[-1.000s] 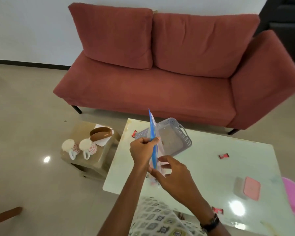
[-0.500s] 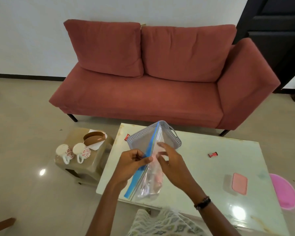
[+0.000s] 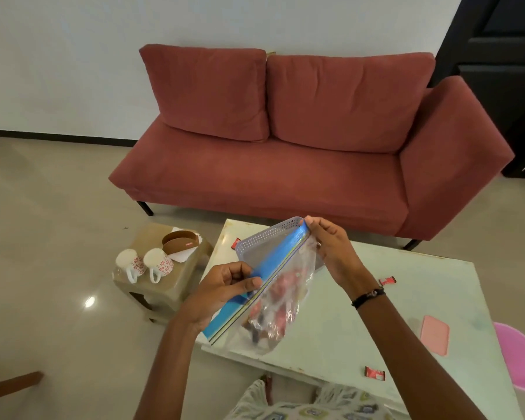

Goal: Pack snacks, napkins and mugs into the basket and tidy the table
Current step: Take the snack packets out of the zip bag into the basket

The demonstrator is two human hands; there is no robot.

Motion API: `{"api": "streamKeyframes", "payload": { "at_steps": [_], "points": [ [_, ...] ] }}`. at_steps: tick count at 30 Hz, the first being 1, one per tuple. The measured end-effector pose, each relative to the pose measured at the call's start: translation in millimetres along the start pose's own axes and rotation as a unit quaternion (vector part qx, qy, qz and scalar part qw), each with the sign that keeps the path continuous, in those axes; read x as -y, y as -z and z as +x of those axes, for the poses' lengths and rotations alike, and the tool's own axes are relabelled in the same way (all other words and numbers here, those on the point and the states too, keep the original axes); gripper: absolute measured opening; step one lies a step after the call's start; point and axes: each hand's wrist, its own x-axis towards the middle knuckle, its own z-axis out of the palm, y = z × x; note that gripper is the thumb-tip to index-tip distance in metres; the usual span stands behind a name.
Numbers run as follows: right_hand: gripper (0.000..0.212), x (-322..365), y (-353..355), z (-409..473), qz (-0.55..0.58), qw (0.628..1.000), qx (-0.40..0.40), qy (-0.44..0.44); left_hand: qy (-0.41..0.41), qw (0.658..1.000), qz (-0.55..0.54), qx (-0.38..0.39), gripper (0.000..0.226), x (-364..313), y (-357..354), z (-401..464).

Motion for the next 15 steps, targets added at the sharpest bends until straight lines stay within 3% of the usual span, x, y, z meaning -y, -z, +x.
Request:
{"api": "streamKeyframes", "payload": {
  "at_steps": [6, 9, 15],
  "points": [
    [0.02, 29, -12, 10, 0.065, 0.997, -0.041, 0.021, 0.003, 0.994, 0.083, -0.066, 0.007, 5, 16, -15],
    [0.019, 42, -13, 17, 0.058, 0.997, -0.042, 0.033, -0.02, 0.989, 0.099, -0.107, 0.009, 9, 16, -19],
    [0.02, 47, -13, 37, 0.056, 0.994, -0.094, 0.024, -0.091, 0.947, 0.195, -0.239, 0.009, 1, -8, -10]
  ]
}}
